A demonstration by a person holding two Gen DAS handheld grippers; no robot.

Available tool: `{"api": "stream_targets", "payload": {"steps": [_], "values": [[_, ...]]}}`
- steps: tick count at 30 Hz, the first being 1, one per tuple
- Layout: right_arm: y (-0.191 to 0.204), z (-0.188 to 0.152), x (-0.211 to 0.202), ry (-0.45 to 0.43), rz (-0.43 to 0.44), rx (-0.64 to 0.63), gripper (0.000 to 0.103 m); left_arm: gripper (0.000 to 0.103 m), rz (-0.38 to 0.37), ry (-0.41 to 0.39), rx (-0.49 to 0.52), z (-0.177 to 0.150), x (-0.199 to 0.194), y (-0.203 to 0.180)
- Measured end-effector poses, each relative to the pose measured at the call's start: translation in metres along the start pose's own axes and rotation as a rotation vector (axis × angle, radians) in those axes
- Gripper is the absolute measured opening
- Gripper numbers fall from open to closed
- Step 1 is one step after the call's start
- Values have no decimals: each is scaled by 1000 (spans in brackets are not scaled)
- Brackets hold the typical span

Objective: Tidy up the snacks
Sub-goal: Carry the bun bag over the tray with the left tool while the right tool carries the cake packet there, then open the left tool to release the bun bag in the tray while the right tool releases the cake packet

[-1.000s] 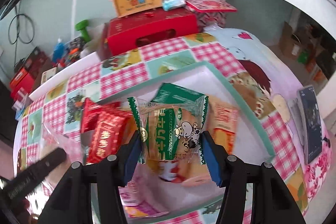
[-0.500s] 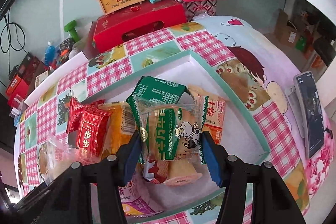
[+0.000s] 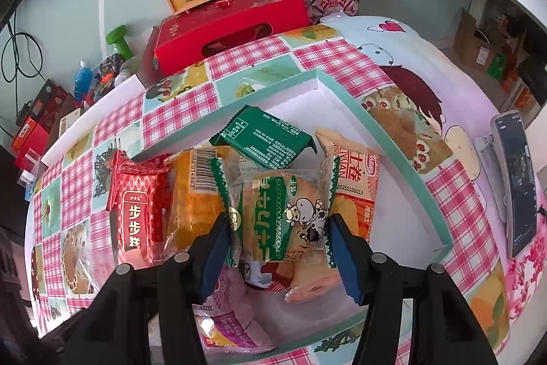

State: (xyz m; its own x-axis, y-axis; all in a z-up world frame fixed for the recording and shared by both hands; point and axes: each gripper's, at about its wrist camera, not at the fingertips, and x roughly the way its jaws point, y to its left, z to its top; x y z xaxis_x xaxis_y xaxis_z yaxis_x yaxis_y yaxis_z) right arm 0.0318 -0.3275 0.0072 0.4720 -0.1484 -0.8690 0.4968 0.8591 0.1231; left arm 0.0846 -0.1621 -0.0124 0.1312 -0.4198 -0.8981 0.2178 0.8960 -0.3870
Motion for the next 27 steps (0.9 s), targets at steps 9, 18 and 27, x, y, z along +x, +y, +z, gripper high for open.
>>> {"api": "stream_targets", "payload": {"steps": [9, 18, 27], "values": [[-6, 2, -3, -11, 32, 24, 75, 68, 10, -2, 4, 1, -4, -5], [-8, 4, -5, -30, 44, 27, 93, 86, 10, -60, -12, 7, -29, 5], [-6, 4, -7, -54, 48, 15, 103, 96, 185, -178, 16, 12, -43, 11]]}}
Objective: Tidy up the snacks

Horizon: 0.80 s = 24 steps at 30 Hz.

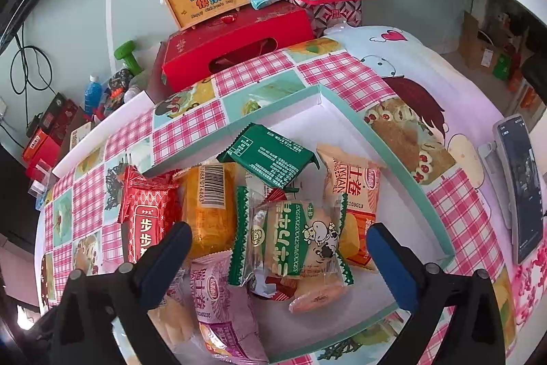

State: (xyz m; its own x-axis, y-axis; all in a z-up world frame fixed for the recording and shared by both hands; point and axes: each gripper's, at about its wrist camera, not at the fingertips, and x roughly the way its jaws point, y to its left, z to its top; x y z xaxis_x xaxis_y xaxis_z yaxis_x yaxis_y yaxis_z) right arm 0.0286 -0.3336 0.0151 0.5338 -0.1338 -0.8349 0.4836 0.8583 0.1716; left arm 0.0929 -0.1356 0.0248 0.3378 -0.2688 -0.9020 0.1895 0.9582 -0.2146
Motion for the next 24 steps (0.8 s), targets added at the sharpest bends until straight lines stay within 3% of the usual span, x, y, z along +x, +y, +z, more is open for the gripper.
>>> {"api": "stream_targets", "payload": {"steps": [9, 24], "values": [[2, 0, 0, -10, -8, -17, 103, 100, 119, -96, -37, 11, 1, 17], [15, -14, -5, 0, -23, -82, 103, 100, 108, -65, -41, 9, 3, 28]]}}
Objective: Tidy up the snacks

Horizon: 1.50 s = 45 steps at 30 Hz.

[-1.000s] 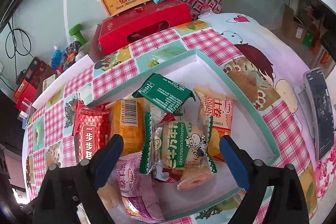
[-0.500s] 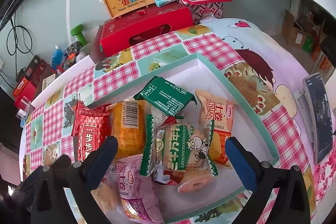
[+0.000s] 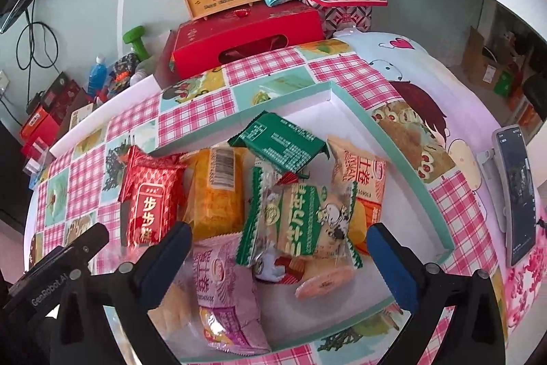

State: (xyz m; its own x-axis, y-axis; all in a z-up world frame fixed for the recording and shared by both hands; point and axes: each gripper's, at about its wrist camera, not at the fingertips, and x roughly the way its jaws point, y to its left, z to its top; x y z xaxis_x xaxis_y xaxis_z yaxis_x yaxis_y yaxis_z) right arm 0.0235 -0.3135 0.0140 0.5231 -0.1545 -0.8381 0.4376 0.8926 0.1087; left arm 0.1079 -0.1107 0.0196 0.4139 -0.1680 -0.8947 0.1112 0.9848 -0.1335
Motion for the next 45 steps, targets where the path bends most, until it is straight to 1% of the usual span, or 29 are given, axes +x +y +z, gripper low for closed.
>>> {"api": "stream_targets", "payload": {"steps": [6, 9, 16, 20, 22, 32, 39, 45], "values": [[8, -10, -13, -20, 6, -33, 103, 100, 3, 31, 32, -10, -9, 3], [12, -18, -17, -20, 10, -52, 103, 100, 16, 43, 43, -17, -14, 7], [16, -39, -28, -27, -2, -93, 103, 100, 16, 49, 13, -34, -27, 23], [15, -52, -25, -6, 13, -93, 103, 100, 6, 93, -7, -52, -21, 29], [15, -60, -23, 8, 5, -105, 103, 100, -2, 114, -14, -61, -19, 31], [13, -90, -21, 47, -7, -123, 103, 100, 26, 131, -34, -90, -21, 47], [10, -99, -25, 52, -19, -128, 103, 100, 25, 148, -23, -106, -22, 49], [9, -101, -27, 51, -29, -131, 103, 100, 25, 149, -22, -104, -23, 49]]}}
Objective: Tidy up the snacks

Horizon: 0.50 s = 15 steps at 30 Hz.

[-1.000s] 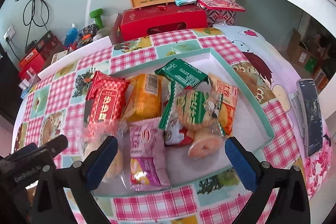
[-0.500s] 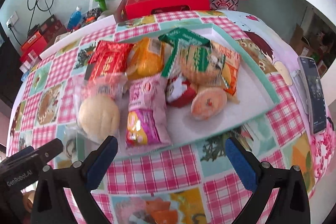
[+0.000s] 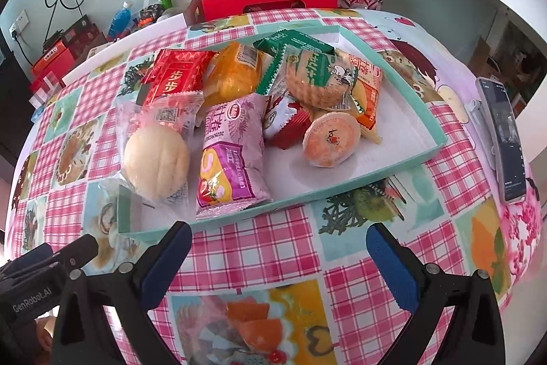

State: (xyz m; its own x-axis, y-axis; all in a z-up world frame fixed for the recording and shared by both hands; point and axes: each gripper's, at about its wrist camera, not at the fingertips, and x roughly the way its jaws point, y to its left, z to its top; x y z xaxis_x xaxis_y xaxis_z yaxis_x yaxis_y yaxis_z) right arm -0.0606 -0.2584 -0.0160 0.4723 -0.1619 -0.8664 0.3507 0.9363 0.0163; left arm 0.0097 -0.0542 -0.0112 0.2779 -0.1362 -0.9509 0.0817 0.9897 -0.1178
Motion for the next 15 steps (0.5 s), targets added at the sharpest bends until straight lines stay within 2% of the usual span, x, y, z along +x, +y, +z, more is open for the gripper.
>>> {"api": "stream_targets", "payload": {"steps": [15], "values": [[2, 1, 5, 13, -16, -14, 103, 100, 16, 3, -9, 4, 4, 1]]}}
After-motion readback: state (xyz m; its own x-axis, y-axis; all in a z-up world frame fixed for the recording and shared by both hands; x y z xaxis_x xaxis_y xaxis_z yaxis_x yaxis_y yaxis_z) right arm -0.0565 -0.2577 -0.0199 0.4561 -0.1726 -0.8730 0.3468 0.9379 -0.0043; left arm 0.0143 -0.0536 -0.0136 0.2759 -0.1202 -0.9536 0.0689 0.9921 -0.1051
